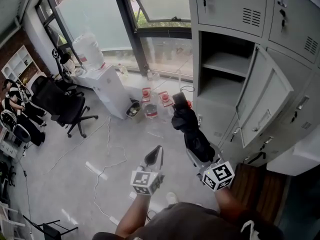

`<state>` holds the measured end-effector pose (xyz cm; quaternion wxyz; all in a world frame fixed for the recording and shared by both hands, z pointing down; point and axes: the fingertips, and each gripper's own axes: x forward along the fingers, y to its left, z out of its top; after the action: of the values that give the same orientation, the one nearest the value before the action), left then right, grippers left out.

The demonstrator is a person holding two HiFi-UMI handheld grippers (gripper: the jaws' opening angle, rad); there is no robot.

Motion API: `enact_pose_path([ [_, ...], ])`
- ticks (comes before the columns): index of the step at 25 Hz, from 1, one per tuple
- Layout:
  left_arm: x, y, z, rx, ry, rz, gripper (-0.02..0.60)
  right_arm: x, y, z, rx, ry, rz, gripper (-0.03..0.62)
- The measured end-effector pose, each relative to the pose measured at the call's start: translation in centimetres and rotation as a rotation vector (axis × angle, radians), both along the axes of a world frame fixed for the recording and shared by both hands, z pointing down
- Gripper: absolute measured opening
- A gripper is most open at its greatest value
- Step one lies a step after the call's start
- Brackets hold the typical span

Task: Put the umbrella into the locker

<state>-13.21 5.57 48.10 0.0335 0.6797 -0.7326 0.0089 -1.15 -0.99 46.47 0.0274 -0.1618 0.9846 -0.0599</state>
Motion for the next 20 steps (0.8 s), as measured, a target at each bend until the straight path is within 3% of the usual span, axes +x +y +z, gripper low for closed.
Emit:
enact_pose_path([
  [11,-4.9,-3.4,0.7,0.013,0.015,0.117,0.008,-3.5,-2.3,1.3,-0.019,0.042,0.146,0.241],
  [20,-5.2,-6.5,2.5,-0.010,0.025,0.212,0.008,-3.0,-4.2,2.4,-0.029,0.098,0.240,0.241],
])
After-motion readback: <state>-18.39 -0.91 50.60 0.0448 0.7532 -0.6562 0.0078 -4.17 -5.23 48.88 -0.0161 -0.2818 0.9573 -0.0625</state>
